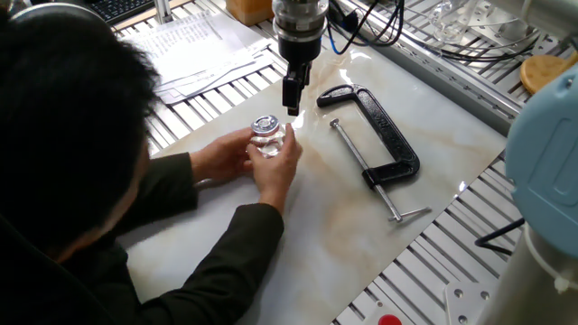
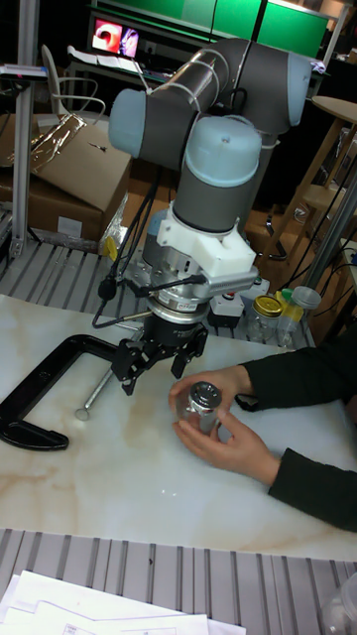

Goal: Unscrew the lid from the jar

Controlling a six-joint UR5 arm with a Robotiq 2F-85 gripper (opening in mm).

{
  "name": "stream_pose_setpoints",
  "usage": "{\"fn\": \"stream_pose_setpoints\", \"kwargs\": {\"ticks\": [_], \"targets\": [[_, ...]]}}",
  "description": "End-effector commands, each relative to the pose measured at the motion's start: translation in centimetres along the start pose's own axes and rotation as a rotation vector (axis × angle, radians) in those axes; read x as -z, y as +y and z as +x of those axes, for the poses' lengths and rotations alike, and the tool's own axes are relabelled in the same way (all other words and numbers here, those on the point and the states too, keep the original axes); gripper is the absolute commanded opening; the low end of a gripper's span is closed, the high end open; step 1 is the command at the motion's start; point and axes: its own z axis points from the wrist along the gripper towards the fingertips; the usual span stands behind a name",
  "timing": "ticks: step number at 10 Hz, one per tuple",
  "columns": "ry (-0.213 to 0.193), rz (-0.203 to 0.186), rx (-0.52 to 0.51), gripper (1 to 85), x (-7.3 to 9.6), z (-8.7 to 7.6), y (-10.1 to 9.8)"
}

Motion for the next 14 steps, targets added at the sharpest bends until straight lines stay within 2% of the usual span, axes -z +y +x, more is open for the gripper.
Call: {"fn": "stream_pose_setpoints", "kwargs": {"ticks": [1,3,5,7,8,11,13,14], "targets": [[-0.001,-0.052,-0.027,83.7,1.7,0.0,3.5],[-0.012,-0.055,-0.047,83.7,1.4,-0.8,5.1],[-0.020,-0.030,-0.049,83.3,1.3,-1.8,5.1],[-0.022,-0.022,-0.054,83.3,1.2,-2.8,5.2],[-0.019,0.004,-0.046,83.0,0.9,-3.1,4.4],[-0.030,0.024,-0.040,82.3,-0.5,-4.1,3.0],[-0.045,0.021,-0.031,82.3,-1.7,-4.0,2.3],[-0.052,0.002,-0.042,83.3,-2.1,-4.0,2.6]]}}
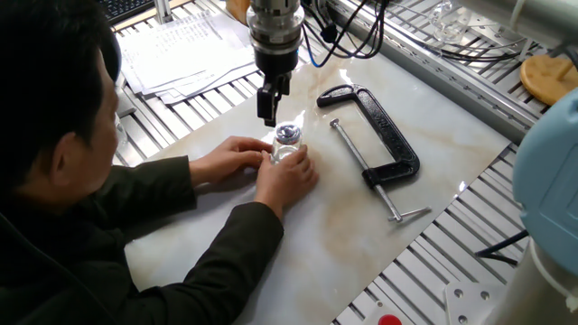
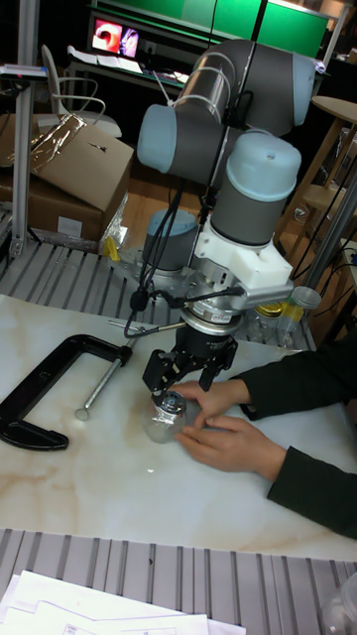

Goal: Unscrew the lid from the jar

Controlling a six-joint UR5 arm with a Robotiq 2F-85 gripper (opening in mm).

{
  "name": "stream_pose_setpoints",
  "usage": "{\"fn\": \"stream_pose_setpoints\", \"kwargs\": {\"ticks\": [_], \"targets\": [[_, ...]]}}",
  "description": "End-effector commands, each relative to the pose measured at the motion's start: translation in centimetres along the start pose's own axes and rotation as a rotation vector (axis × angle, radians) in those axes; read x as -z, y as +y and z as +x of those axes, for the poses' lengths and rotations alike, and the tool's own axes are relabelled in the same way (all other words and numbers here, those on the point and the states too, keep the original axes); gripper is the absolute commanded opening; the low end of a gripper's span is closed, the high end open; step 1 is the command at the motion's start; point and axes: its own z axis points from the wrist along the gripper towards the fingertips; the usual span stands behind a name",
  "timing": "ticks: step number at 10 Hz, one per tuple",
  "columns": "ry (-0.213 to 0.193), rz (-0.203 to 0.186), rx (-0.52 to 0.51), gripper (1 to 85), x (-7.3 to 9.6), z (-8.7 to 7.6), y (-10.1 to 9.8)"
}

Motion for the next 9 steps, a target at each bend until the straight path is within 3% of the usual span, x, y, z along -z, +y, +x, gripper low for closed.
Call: {"fn": "stream_pose_setpoints", "kwargs": {"ticks": [1,5,9], "targets": [[-0.022,-0.015,-0.022,83.3,-1.5,-0.2,0.2],[-0.043,0.015,-0.008,83.3,-3.7,0.2,-1.1],[-0.055,0.022,-0.017,83.7,-4.6,-0.3,-0.5]]}}
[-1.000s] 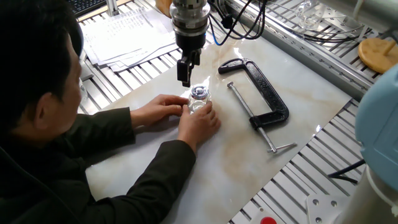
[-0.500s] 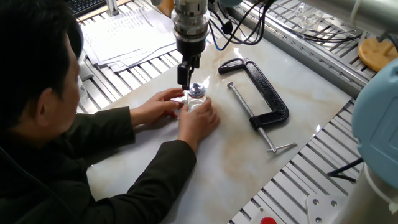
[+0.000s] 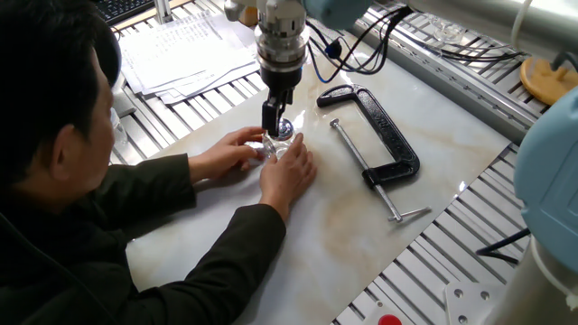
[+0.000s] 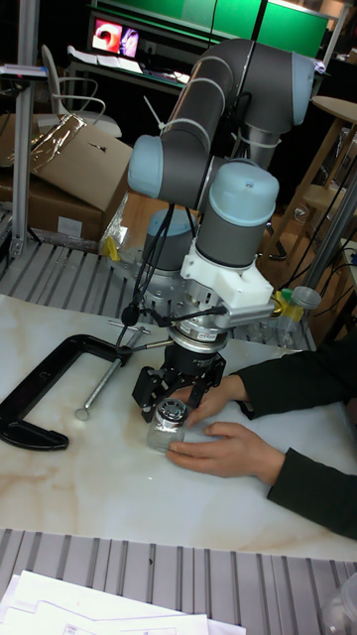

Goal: Unscrew the lid from the jar

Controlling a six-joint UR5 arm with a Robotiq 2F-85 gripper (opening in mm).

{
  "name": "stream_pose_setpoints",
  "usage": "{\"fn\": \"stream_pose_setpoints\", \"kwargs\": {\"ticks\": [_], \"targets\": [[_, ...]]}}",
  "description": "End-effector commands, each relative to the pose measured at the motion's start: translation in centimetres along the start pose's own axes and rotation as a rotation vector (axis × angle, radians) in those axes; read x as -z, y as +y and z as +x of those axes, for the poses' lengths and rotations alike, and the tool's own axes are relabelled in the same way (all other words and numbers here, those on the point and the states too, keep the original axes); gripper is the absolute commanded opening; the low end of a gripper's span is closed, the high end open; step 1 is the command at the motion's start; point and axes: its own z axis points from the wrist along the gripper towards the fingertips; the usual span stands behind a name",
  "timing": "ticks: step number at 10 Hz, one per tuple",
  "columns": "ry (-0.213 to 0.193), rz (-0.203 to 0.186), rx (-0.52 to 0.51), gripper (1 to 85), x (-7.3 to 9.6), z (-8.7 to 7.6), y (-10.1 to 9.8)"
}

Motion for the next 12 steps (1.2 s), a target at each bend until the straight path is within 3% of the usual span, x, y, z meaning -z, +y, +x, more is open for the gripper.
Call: {"fn": "stream_pose_setpoints", "kwargs": {"ticks": [1,3,12], "targets": [[-0.018,0.002,-0.012,83.3,-0.84,-0.33,0.51],[-0.018,0.011,-0.013,81.3,-1.01,-0.25,0.48],[-0.018,-0.018,-0.041,71.7,-1.01,0.06,1.44]]}}
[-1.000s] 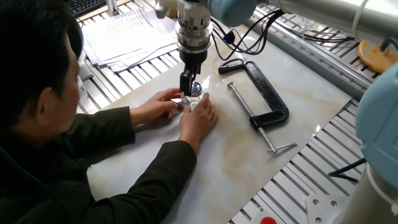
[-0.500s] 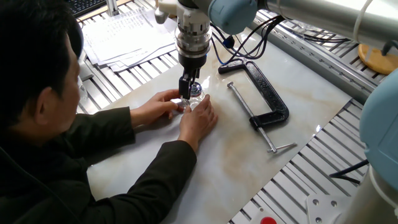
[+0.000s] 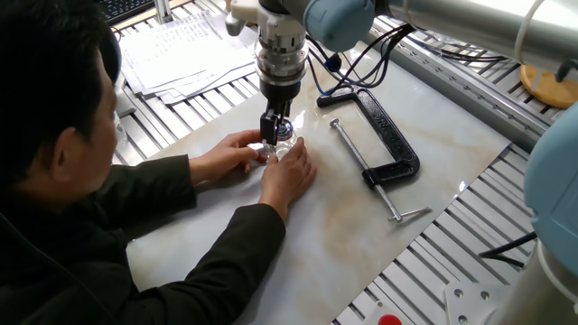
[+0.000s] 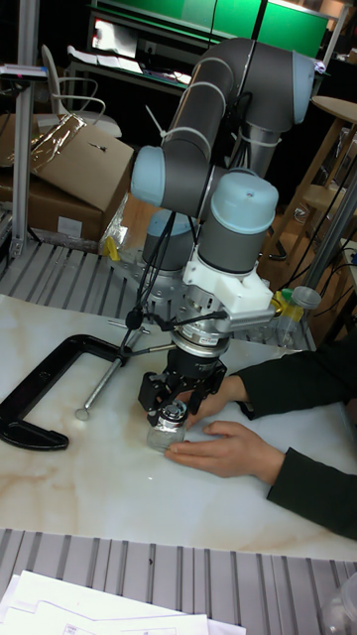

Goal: Unscrew the lid from the jar

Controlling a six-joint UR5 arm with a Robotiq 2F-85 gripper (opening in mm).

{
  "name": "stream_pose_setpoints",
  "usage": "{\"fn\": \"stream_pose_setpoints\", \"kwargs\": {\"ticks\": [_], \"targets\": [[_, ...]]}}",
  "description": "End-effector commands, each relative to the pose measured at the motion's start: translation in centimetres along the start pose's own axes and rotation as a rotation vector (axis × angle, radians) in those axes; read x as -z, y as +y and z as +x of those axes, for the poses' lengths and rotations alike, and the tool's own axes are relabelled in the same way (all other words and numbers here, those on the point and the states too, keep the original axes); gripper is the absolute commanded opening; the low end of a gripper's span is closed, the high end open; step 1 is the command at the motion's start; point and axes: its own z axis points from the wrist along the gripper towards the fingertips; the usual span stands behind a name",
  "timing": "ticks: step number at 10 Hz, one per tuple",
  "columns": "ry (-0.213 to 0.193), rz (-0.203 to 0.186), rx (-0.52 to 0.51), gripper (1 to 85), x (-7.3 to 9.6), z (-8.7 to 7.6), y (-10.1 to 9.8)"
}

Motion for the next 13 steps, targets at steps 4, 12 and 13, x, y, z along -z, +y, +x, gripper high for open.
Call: {"fn": "stream_pose_setpoints", "kwargs": {"ticks": [4,12,13], "targets": [[-0.005,-0.028,-0.026,64.7,0.2,-0.1,0.6],[0.036,-0.042,-0.028,1.0,0.3,0.8,0.0],[0.029,-0.039,-0.025,1.0,0.1,0.6,0.0]]}}
